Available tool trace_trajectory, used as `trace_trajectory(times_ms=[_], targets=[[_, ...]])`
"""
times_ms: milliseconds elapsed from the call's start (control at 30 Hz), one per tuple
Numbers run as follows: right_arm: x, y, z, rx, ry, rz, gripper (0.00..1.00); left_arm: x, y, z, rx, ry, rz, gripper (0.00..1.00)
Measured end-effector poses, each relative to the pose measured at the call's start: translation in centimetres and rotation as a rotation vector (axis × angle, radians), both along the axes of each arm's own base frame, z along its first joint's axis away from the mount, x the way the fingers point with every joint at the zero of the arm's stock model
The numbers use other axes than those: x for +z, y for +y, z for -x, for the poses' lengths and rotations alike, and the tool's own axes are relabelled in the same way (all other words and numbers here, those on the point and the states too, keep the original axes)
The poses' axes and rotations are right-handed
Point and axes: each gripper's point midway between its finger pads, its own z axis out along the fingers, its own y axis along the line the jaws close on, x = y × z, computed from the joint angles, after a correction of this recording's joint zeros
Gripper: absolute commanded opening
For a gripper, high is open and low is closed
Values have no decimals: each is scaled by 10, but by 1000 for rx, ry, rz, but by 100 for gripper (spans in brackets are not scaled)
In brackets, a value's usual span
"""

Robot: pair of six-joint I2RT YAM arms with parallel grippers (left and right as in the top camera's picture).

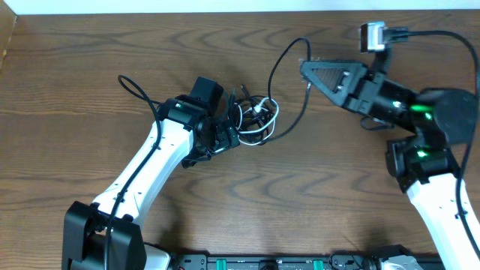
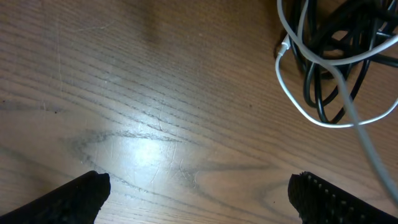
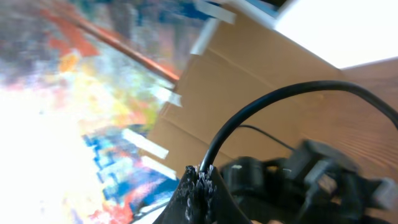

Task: Untangle cables
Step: 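Draw the black cable further right and up, unwinding it from the coil, then swing the right gripper down toward the front, laying the cable out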

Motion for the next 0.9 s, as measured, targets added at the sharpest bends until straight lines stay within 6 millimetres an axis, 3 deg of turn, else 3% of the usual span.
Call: trace_trajectory(times_ms=[133, 367, 467, 600, 700, 900], targets=[[32, -11, 9, -11, -46, -28, 2, 0, 0, 0, 0, 0, 0, 96], [107, -32, 31, -55, -191, -17, 1, 0, 0, 0, 0, 0, 0, 96], [126, -41, 40, -88, -211, 21, 2, 0, 0, 0, 0, -1, 0, 96], [127, -52, 41, -145, -169, 102, 1, 0, 0, 0, 0, 0, 0, 96], [114, -58, 38, -180, -140, 161, 2, 0, 0, 0, 0, 0, 0, 96], [53, -72, 12, -278, 37, 297, 1, 0, 0, 0, 0, 0, -1, 96]])
